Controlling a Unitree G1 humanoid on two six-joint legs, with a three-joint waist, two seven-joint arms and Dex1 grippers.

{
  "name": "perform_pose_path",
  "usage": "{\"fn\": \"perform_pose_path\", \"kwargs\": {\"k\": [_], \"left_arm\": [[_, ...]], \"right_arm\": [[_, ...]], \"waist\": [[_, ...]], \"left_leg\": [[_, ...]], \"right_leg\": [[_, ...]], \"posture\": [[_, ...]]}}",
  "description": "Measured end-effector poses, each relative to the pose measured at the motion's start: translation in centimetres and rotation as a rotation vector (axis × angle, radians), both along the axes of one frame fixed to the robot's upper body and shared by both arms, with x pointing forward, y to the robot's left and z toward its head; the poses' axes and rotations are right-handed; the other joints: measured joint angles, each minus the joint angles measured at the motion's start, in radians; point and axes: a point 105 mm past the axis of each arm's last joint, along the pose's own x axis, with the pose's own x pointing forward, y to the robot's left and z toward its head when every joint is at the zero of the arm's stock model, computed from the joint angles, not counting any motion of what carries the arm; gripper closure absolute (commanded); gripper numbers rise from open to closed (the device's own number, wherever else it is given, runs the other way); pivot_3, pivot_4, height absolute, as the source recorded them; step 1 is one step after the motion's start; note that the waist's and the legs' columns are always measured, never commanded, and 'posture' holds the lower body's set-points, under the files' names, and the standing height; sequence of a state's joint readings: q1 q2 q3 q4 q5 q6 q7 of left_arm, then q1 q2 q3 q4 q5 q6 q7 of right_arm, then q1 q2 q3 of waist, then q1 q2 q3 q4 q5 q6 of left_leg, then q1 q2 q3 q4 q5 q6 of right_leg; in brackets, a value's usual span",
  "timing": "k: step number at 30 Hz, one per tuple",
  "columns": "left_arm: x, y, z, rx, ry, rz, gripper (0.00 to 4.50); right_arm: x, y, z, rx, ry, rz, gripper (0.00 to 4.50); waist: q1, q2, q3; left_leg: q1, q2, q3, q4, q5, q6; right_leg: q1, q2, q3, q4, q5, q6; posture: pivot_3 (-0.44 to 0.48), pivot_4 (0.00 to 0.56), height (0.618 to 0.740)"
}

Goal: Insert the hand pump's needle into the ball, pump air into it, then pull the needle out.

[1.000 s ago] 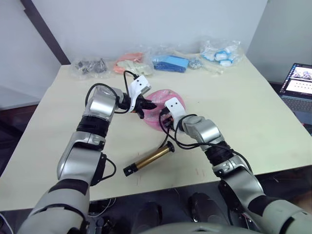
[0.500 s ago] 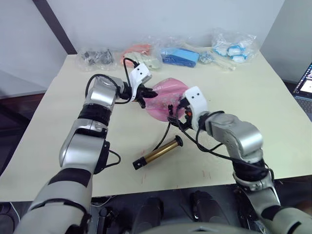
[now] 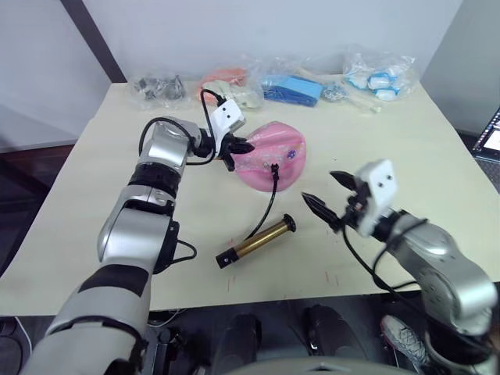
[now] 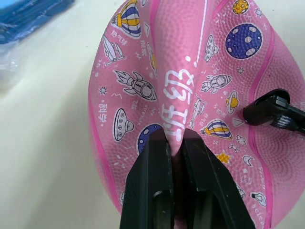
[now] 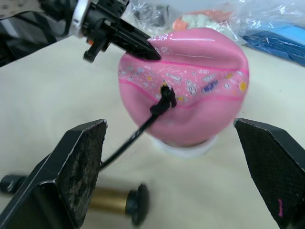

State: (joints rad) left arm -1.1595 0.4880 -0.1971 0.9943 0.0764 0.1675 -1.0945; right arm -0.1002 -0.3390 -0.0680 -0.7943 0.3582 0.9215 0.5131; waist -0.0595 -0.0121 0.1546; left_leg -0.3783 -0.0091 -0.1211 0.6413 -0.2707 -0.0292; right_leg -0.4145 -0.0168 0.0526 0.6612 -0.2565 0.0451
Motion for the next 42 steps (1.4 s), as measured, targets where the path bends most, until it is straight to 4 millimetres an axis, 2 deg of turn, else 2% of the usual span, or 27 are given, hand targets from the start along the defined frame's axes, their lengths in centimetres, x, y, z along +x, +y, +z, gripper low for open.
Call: {"fn": "perform_pose_path", "kwargs": {"k": [2,4,5,6,10,14,18,22,25,27,31,33,35,36,38,40,42], "left_arm": [[0.0,-0.1,0.0,-0.001,-0.002,-0.008,4.50],[-0.1,-0.2,0.0,-0.004,0.003,-0.014,3.73],[-0.1,-0.2,0.0,-0.005,0.006,-0.015,3.50],[-0.2,-0.1,-0.3,-0.007,0.020,-0.010,2.88],[-0.4,-0.1,-0.4,-0.066,0.038,0.002,1.27],[-1.0,0.5,0.0,-0.164,0.065,0.011,1.27],[-1.7,2.1,1.0,-0.253,0.074,0.039,1.27],[-4.0,3.8,1.4,-0.350,0.091,0.046,1.27],[-5.5,4.5,1.8,-0.496,0.062,0.039,1.27],[-6.1,4.9,1.8,-0.514,0.045,0.033,1.27],[-8.9,6.3,0.6,-0.511,0.092,0.008,1.27],[-10.4,6.7,-0.1,-0.528,0.109,-0.006,0.73],[-11.1,6.7,-0.5,-0.538,0.118,-0.012,0.17],[-12.0,6.8,-1.1,-0.537,0.127,-0.017,0.06],[-13.7,7.3,-2.9,-0.536,0.177,0.003,0.06],[-14.0,7.4,-3.4,-0.537,0.193,0.015,0.06],[-15.3,7.6,-3.8,-0.523,0.198,0.010,0.06]], "right_arm": [[-1.0,-1.2,0.0,-0.001,0.007,-0.004,0.02],[-1.7,-1.7,0.3,-0.005,0.001,0.003,0.00],[-1.9,-1.8,0.3,-0.009,0.002,0.006,0.00],[-2.2,-2.2,0.3,-0.014,0.005,0.007,0.00],[-2.6,-3.3,0.3,-0.028,0.009,-0.005,0.00],[-2.9,-3.6,1.1,-0.014,-0.022,0.013,0.00],[-3.0,-4.1,1.4,-0.002,-0.036,0.025,0.00],[-3.5,-4.5,2.1,0.014,-0.058,0.078,0.00],[-3.9,-4.8,2.6,0.002,-0.071,0.116,0.00],[-4.1,-4.9,2.8,-0.002,-0.081,0.126,0.00],[-4.8,-5.9,2.6,-0.036,-0.070,0.149,0.00],[-5.1,-6.4,2.6,-0.042,-0.063,0.154,0.00],[-5.2,-6.7,2.6,-0.052,-0.062,0.159,0.00],[-5.5,-7.2,2.4,-0.061,-0.046,0.152,0.00],[-6.0,-8.7,1.8,-0.073,-0.008,0.115,0.00],[-6.1,-9.1,1.7,-0.072,0.001,0.107,0.00],[-6.7,-9.7,1.6,-0.095,0.007,0.115,0.00]], "waist": [[0.000,0.001,0.002],[0.000,0.000,0.003],[0.001,0.000,0.004],[0.001,0.000,0.005],[0.000,-0.002,0.011],[-0.001,-0.004,0.019],[0.004,-0.005,0.023],[0.005,-0.004,0.024],[0.020,-0.004,0.024],[0.022,-0.004,0.024],[0.024,-0.004,0.024],[0.024,-0.004,0.024],[0.025,-0.004,0.024],[0.025,-0.004,0.024],[0.027,-0.004,0.024],[0.028,-0.005,0.025],[0.029,-0.004,0.025]], "left_leg": [[0.000,0.000,0.000,0.001,0.000,0.000],[0.000,0.000,0.000,0.002,0.000,0.000],[0.000,0.000,0.000,0.003,0.000,0.000],[0.000,0.000,0.000,0.003,0.000,0.000],[-0.001,0.000,0.000,0.004,0.000,0.000],[-0.003,0.000,0.000,0.004,0.000,0.000],[-0.005,0.000,-0.001,0.004,0.000,0.000],[-0.006,0.000,0.001,0.004,0.000,0.000],[-0.006,0.000,0.000,0.007,0.000,0.000],[-0.006,0.000,-0.001,0.007,0.000,0.000],[-0.005,0.000,0.000,0.008,0.000,0.000],[-0.004,0.001,0.000,0.008,0.000,0.000],[-0.005,0.001,0.000,0.008,0.000,0.000],[-0.004,0.001,0.000,0.008,0.000,0.000],[-0.003,0.002,0.001,0.008,0.000,0.000],[-0.004,0.002,0.000,0.009,0.000,0.000],[-0.001,0.004,0.001,0.009,0.000,0.000]], "right_leg": [[0.000,0.000,0.000,0.000,0.000,0.000],[0.001,0.000,0.000,0.001,0.000,0.000],[0.001,0.000,0.000,0.001,0.000,0.000],[0.001,0.000,0.000,0.001,0.000,0.000],[0.001,0.000,0.000,0.001,0.000,0.000],[0.000,0.000,0.000,0.001,0.000,-0.001],[-0.002,-0.001,-0.001,0.000,0.002,-0.004],[-0.002,-0.003,0.000,0.000,0.002,-0.004],[-0.002,-0.003,-0.001,0.001,0.002,-0.004],[-0.001,-0.003,-0.001,0.001,0.003,-0.004],[0.000,-0.003,-0.001,0.001,0.003,-0.004],[0.000,-0.003,-0.001,0.001,0.003,-0.004],[0.000,-0.003,-0.001,0.001,0.003,-0.004],[0.001,-0.003,-0.001,0.001,0.003,-0.004],[0.001,-0.003,0.000,0.001,0.003,-0.004],[0.001,-0.003,-0.001,0.001,0.003,-0.004],[0.003,-0.003,-0.001,0.001,0.003,-0.004]], "posture": [[0.000,0.150,0.740],[0.000,0.150,0.740],[0.000,0.150,0.740],[0.000,0.150,0.740],[0.000,0.150,0.740],[0.000,0.150,0.740],[0.000,0.150,0.740],[0.000,0.150,0.740],[0.000,0.150,0.740],[0.000,0.150,0.740],[0.000,0.150,0.740],[0.000,0.150,0.740],[0.000,0.150,0.740],[0.000,0.150,0.740],[0.000,0.150,0.740],[0.000,0.150,0.740],[0.000,0.150,0.740]]}}
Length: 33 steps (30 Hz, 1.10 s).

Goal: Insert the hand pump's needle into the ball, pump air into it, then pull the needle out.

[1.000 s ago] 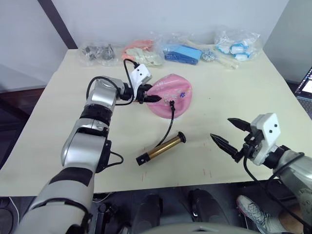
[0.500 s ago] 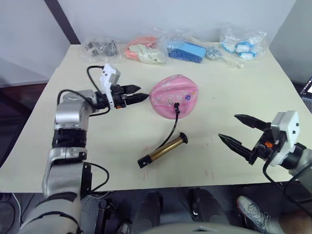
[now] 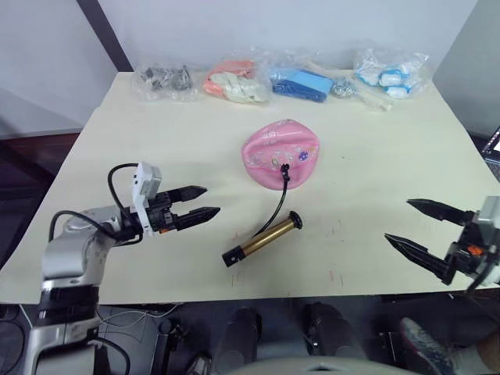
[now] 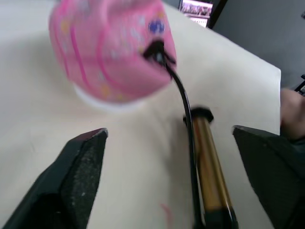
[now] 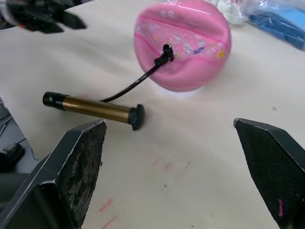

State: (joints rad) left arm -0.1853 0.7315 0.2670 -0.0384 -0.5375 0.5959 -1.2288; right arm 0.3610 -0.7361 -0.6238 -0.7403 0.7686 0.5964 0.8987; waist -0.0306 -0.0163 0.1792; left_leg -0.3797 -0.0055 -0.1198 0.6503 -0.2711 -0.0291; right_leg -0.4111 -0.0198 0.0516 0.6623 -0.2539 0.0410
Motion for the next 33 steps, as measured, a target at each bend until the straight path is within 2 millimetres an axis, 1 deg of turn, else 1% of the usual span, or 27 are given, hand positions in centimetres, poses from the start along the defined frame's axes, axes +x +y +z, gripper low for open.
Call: {"fn": "perform_pose_path", "kwargs": {"k": [2,5,6,9,12,14,18,21,24,26,27,28,29,31,32,33], "left_arm": [[-1.3,0.6,-1.2,0.026,0.036,0.000,0.06],[-2.5,0.9,-2.3,0.038,0.068,-0.014,0.06],[-2.6,1.0,-2.4,0.044,0.067,-0.019,0.06],[-2.7,1.4,-2.2,0.075,0.052,-0.038,0.06],[-2.7,1.5,-2.1,0.084,0.048,-0.061,0.06],[-2.8,1.4,-2.0,0.100,0.060,-0.096,0.06],[-2.6,0.6,-1.0,0.168,0.075,-0.191,0.06],[-2.5,-0.6,-0.4,0.227,0.068,-0.276,0.06],[-2.8,-1.7,-0.5,0.262,0.090,-0.335,0.06],[-2.6,-2.8,-0.4,0.304,0.124,-0.362,0.06],[-2.2,-4.0,0.0,0.343,0.162,-0.379,0.06],[-2.2,-4.4,0.2,0.351,0.166,-0.387,0.06],[-2.1,-5.2,0.4,0.368,0.189,-0.402,0.06],[-1.9,-6.4,0.7,0.377,0.224,-0.419,0.06],[-1.8,-6.9,0.7,0.377,0.237,-0.420,0.06],[-1.6,-7.8,0.5,0.376,0.249,-0.422,0.06]], "right_arm": [[-0.4,-0.9,-0.5,-0.004,0.025,-0.016,0.00],[-0.8,-1.9,-1.0,-0.017,0.040,-0.037,0.00],[-1.0,-2.2,-1.2,-0.024,0.049,-0.044,0.00],[-1.4,-2.8,-1.8,-0.040,0.062,-0.046,0.00],[-1.7,-2.8,-1.9,-0.046,0.065,-0.039,0.00],[-1.7,-2.8,-1.9,-0.046,0.062,-0.037,0.00],[-1.8,-2.2,-1.4,-0.042,0.055,-0.001,0.00],[-2.3,-1.2,-0.9,-0.067,0.053,0.059,0.00],[-2.7,-0.9,-0.5,-0.085,0.054,0.095,0.00],[-2.9,-0.7,-0.2,-0.104,0.057,0.118,0.00],[-3.0,-0.6,0.1,-0.122,0.058,0.138,0.00],[-3.0,-0.6,0.3,-0.129,0.052,0.145,0.00],[-3.0,-0.6,0.5,-0.135,0.045,0.148,0.00],[-3.2,-0.3,0.7,-0.143,0.042,0.160,0.00],[-3.2,-0.2,0.8,-0.143,0.043,0.163,0.00],[-3.3,-0.2,0.8,-0.146,0.047,0.161,0.00]], "waist": [[0.000,0.000,0.000],[0.001,0.000,0.000],[0.002,0.000,0.000],[0.010,0.000,0.000],[0.013,0.001,0.000],[0.013,0.001,0.000],[0.015,0.001,0.000],[0.015,0.001,0.000],[0.015,0.001,0.000],[0.016,0.001,0.000],[0.019,0.001,0.000],[0.018,0.001,0.000],[0.018,0.001,0.000],[0.016,0.001,0.000],[0.014,0.001,0.000],[0.012,0.001,0.000]], "left_leg": [[0.000,0.000,0.001,0.000,0.000,0.000],[0.001,0.000,0.002,0.001,0.000,0.000],[0.001,0.000,0.002,0.001,0.000,0.000],[0.001,0.001,0.002,0.001,0.000,0.000],[0.001,0.001,0.003,0.001,0.000,0.000],[0.001,0.001,0.003,0.001,0.000,0.000],[0.001,0.001,0.004,0.001,0.000,0.000],[0.001,0.001,0.004,0.001,0.000,0.000],[0.000,0.001,0.005,0.001,0.000,0.000],[0.000,0.000,0.004,0.002,0.000,0.000],[-0.001,0.000,0.004,0.003,0.000,0.000],[0.000,0.000,0.004,0.003,0.000,0.000],[0.000,0.000,0.005,0.004,0.000,0.000],[0.000,0.000,0.005,0.004,0.000,0.000],[0.000,0.001,0.005,0.004,0.000,0.000],[0.000,0.001,0.005,0.004,0.000,0.000]], "right_leg": [[0.000,0.000,0.000,0.000,0.000,0.000],[0.000,0.001,0.000,0.000,0.000,0.001],[0.000,0.001,0.000,0.000,0.000,0.001],[0.000,0.002,-0.001,0.000,0.000,0.001],[0.000,0.002,0.000,0.000,0.000,0.001],[0.000,0.002,0.000,0.000,0.000,0.001],[0.000,0.002,0.000,0.000,0.000,0.001],[0.000,0.002,0.000,0.000,0.000,0.001],[0.000,0.002,0.000,0.000,0.000,0.000],[0.000,0.002,0.000,0.001,0.000,0.001],[0.000,0.003,0.000,0.001,0.000,0.002],[0.001,0.003,0.000,0.001,0.001,0.003],[0.001,0.003,0.000,0.001,0.000,0.003],[0.002,0.003,0.000,0.001,0.000,0.003],[0.002,0.003,0.001,0.001,0.000,0.003],[0.002,0.003,0.001,0.001,0.001,0.003]], "posture": [[0.000,0.150,0.740],[0.000,0.150,0.740],[0.000,0.150,0.740],[0.000,0.150,0.740],[0.000,0.150,0.740],[0.000,0.150,0.740],[0.000,0.150,0.740],[0.000,0.150,0.740],[0.000,0.150,0.740],[0.000,0.150,0.740],[0.000,0.150,0.740],[0.000,0.150,0.740],[0.000,0.150,0.740],[0.000,0.150,0.740],[0.000,0.150,0.740],[0.000,0.150,0.740]]}}
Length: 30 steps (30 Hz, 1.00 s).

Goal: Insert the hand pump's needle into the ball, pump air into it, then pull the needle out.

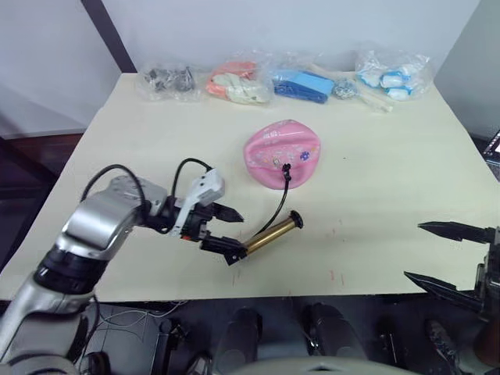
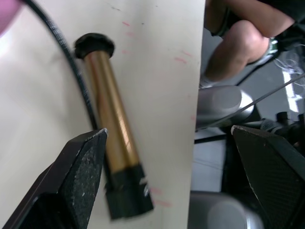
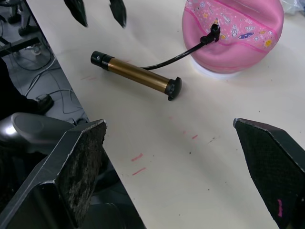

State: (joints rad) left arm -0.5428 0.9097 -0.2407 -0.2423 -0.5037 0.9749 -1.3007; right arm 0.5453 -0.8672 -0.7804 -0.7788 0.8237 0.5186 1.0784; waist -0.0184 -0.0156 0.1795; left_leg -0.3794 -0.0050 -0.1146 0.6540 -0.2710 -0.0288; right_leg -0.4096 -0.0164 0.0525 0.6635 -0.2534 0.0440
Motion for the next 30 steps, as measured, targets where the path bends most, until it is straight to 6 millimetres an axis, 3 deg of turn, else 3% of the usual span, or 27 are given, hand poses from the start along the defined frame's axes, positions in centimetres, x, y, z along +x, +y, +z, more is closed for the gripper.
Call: {"fn": "perform_pose_path", "kwargs": {"k": [8,10,12,30], "left_arm": [[1.3,-3.2,-1.6,0.088,-0.061,-0.003,0.06],[1.5,-3.6,-2.0,0.091,-0.061,0.001,0.44],[1.9,-4.2,-2.4,0.080,-0.064,0.011,1.18],[3.5,-5.7,-4.6,0.135,-0.090,-0.020,1.18]], "right_arm": [[-0.1,0.8,0.3,-0.014,-0.021,0.003,0.00],[-0.1,0.9,0.3,-0.013,-0.022,0.000,0.00],[-0.1,1.1,0.3,-0.012,-0.032,-0.006,0.00],[-0.2,2.2,-0.4,0.003,-0.032,-0.044,0.00]], "waist": [[0.005,0.000,0.000],[0.005,0.000,0.000],[0.004,0.000,0.000],[0.004,0.000,0.000]], "left_leg": [[0.000,-0.001,0.000,0.002,0.000,0.000],[0.000,-0.001,0.000,0.002,0.000,0.000],[0.000,0.000,0.000,0.002,0.000,0.000],[-0.001,-0.001,0.000,0.007,0.000,0.000]], "right_leg": [[0.000,0.000,0.001,0.000,0.002,-0.002],[0.000,0.000,0.001,0.000,0.002,-0.002],[0.000,0.000,0.000,0.001,0.002,-0.002],[0.001,0.000,0.000,0.003,0.003,-0.002]], "posture": [[0.000,0.150,0.740],[0.000,0.150,0.740],[0.000,0.150,0.740],[0.000,0.150,0.740]]}}
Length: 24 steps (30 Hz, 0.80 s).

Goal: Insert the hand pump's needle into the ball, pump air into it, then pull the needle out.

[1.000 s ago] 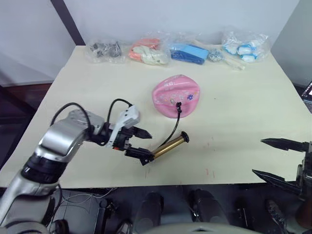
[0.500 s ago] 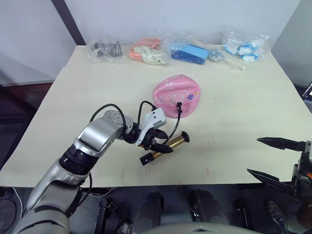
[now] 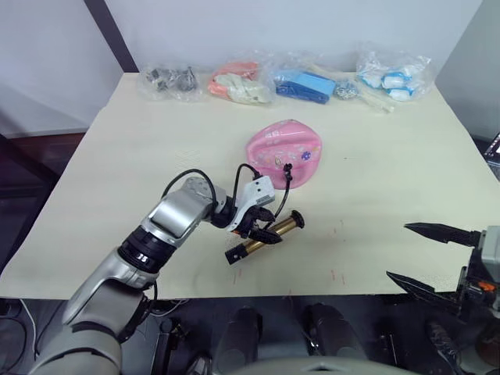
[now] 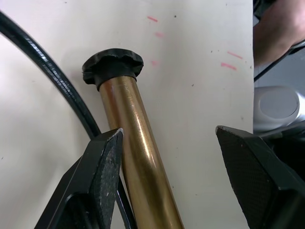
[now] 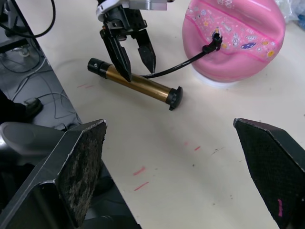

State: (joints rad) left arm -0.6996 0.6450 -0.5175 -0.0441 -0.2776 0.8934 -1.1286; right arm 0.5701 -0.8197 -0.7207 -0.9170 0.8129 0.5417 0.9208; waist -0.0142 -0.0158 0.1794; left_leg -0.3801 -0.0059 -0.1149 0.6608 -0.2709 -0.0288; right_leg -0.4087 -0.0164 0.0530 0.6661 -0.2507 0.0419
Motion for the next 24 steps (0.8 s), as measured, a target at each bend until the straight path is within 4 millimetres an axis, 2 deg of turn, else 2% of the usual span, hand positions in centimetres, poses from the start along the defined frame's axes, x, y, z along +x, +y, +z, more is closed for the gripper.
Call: {"fn": "perform_pose_path", "kwargs": {"k": [8,16,24], "left_arm": [[1.0,-0.9,-0.3,0.059,-0.041,-0.009,1.18],[2.0,-0.9,-0.6,0.127,-0.055,-0.011,1.18],[2.3,-1.1,-1.8,0.239,-0.045,-0.055,1.18]], "right_arm": [[0.1,0.0,0.0,0.001,0.001,-0.010,0.00],[0.0,0.1,-0.1,0.003,0.009,-0.015,0.00],[0.0,0.1,-0.4,0.005,0.024,-0.025,0.00]], "waist": [[0.000,0.000,0.000],[-0.001,0.000,0.000],[-0.001,0.000,0.000]], "left_leg": [[-0.001,-0.001,0.000,0.006,0.000,0.000],[-0.001,-0.001,0.000,0.006,0.000,0.000],[-0.001,-0.001,0.000,0.007,0.000,0.001]], "right_leg": [[0.000,0.000,0.000,0.004,-0.001,0.002],[0.000,0.000,0.001,0.005,0.000,0.001],[0.000,0.000,0.001,0.006,-0.001,0.002]], "posture": [[0.000,0.150,0.740],[0.000,0.150,0.740],[0.000,0.150,0.740]]}}
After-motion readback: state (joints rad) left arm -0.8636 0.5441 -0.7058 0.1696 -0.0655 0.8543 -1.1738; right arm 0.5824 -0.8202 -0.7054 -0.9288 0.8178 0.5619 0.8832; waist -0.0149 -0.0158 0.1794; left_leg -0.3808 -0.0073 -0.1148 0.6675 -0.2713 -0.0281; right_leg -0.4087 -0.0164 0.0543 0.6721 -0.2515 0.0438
